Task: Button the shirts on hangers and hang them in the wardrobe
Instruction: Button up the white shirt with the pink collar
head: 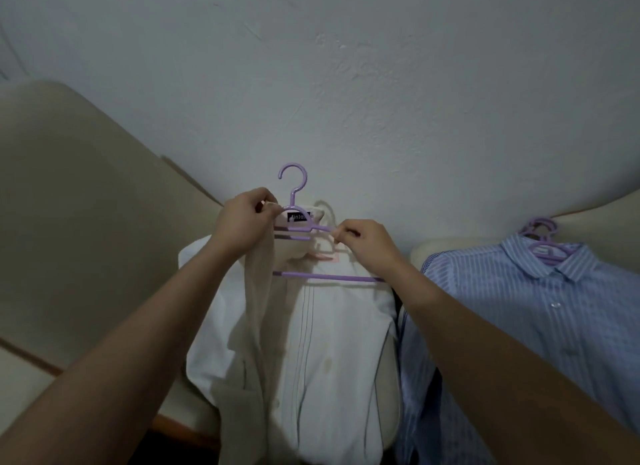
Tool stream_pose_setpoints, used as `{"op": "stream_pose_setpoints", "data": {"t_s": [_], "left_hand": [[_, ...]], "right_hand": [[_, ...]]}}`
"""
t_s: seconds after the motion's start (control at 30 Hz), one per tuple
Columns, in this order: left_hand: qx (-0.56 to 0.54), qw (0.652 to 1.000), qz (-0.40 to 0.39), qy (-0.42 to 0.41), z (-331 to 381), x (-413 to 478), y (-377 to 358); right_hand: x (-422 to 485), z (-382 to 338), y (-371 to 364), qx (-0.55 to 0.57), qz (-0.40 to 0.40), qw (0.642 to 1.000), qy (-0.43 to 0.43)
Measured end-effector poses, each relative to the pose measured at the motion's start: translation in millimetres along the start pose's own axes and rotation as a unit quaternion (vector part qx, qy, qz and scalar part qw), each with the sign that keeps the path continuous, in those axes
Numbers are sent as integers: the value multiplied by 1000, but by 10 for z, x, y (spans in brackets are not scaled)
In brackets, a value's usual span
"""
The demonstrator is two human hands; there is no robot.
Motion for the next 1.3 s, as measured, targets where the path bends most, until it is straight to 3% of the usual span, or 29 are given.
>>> {"op": "stream_pose_setpoints", "data": {"t_s": [0.17,0.43,0.57,0.67,0.87,0.97,1.07,1.17,1.3], "left_hand": [[-109,987,72,89,-116,31,173],[-95,994,58,22,542,-104,-18],[-96,995,5,-7,645,-193,-110],[-19,998,-44,-43,678,-209,-180],[100,988,101,-56,558,1,180],[137,987,-33,-77,554,99,82],[54,985,-154,-52,520,99,21],[17,987,-138,-85,549,102,66],[22,985,-114,-130,555,-18,75]], "right_hand": [[-62,174,220,0,52,998,-24],[-111,-148,51,-103,0,993,56],[-80,-29,268,19,101,995,-12],[-75,12,326,104,123,986,-45],[-59,-63,315,107,78,991,-21],[-47,-113,288,110,62,992,5],[-38,-143,295,122,57,991,6],[-14,-176,286,133,33,990,-20],[36,-110,132,225,-80,957,-166]]}}
Point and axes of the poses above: each hand's wrist, its own x-axis towards the middle knuckle, its own y-axis out of the back of the hand, z = x × y, the point moved 8 cm from there along x, towards the middle knuckle, and after that the axes turned 10 degrees about z, right-handed, at the moved point
